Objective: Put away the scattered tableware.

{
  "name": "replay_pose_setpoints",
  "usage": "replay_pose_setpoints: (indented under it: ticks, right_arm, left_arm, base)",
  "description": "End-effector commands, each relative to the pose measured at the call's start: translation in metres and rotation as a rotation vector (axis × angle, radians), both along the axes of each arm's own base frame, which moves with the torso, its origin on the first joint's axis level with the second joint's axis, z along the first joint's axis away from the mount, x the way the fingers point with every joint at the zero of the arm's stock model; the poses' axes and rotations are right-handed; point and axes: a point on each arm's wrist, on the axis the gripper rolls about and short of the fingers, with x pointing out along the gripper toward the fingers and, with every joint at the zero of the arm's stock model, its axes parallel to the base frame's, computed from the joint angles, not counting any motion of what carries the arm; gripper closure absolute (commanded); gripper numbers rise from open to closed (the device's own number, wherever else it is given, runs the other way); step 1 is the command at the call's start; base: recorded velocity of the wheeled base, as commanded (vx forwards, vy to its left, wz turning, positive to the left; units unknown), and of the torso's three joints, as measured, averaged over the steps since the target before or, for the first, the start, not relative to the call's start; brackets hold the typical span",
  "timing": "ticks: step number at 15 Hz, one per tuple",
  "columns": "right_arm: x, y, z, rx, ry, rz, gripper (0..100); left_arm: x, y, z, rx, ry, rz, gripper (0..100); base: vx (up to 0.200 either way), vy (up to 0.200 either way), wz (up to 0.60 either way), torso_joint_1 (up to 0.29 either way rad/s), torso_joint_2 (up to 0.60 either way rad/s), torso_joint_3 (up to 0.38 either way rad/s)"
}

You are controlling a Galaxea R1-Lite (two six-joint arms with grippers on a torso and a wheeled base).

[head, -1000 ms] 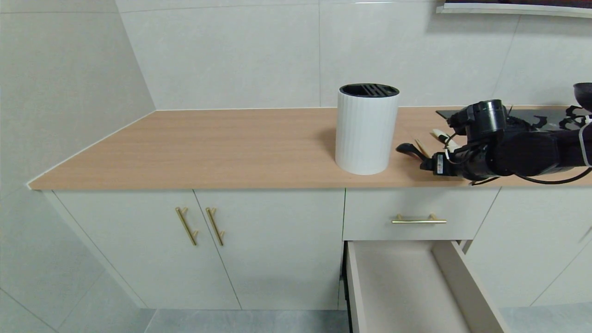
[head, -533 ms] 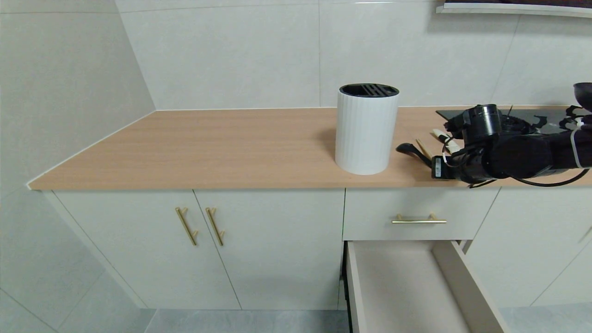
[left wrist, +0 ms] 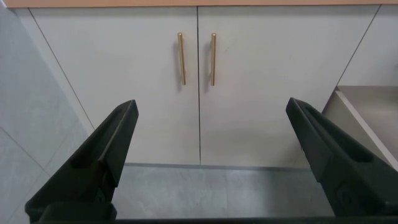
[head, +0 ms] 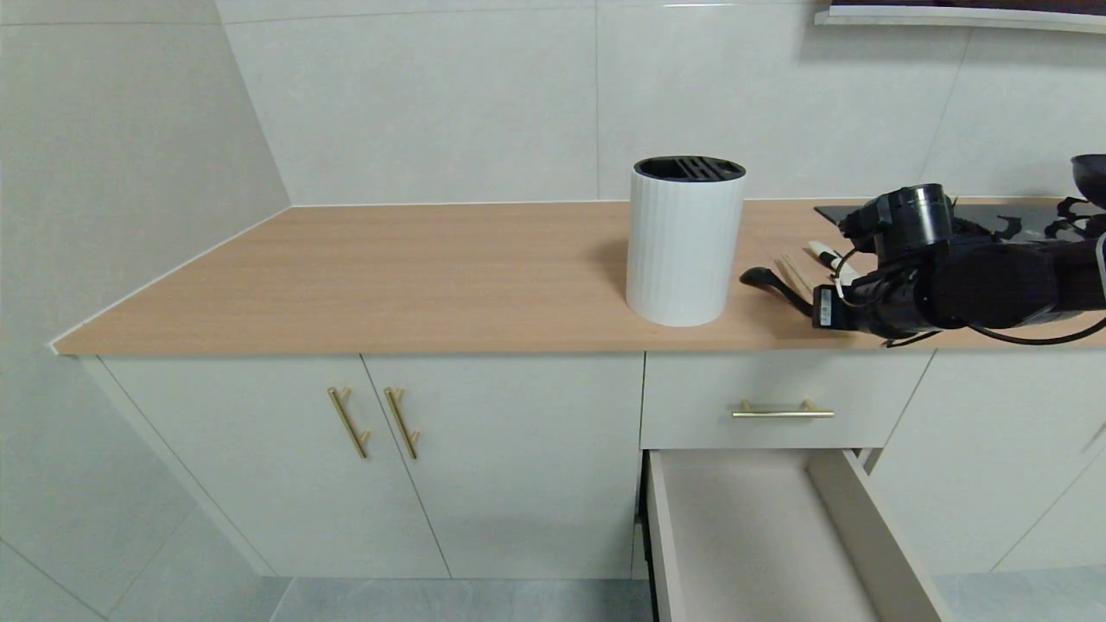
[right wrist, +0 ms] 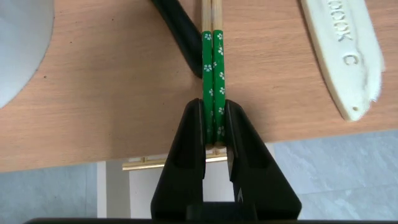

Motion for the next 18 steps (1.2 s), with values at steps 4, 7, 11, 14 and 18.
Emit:
replay_pose_setpoints:
  ticks: [4, 7, 11, 14, 18]
  right_arm:
    - [-0.162, 0.01, 0.074, 0.015, 0.01, 0.181, 100]
    - [-0.203, -0.002, 0.083, 0.011, 0.033, 0.202, 100]
    - [-0.242, -0.009, 0.078, 0.121, 0.178, 0.44, 100]
    - [-0.237, -0.006, 0.063, 0.094, 0.239, 0.472, 100]
    - [-0.231, -0.004, 0.05, 0.076, 0.288, 0.476, 100]
  left_arm:
    - [0.0, 0.0, 0.0, 0.0, 0.0, 0.001, 0]
    - [0.0, 0.0, 0.0, 0.0, 0.0, 0.001, 0]
    - [0.0, 0.0, 0.0, 0.0, 0.0, 0.001, 0]
    - [0.0, 0.0, 0.0, 0.0, 0.0, 0.001, 0]
    - [0.0, 0.0, 0.0, 0.0, 0.0, 0.001, 0]
  base:
    - [0.0, 0.0, 0.0, 0.0, 0.0, 0.0]
    - [0.0, 0.0, 0.0, 0.0, 0.0, 0.0]
    - [0.0, 0.0, 0.0, 0.0, 0.0, 0.0]
    - [0.0, 0.0, 0.0, 0.0, 0.0, 0.0]
    - [0.0, 0.0, 0.0, 0.0, 0.0, 0.0]
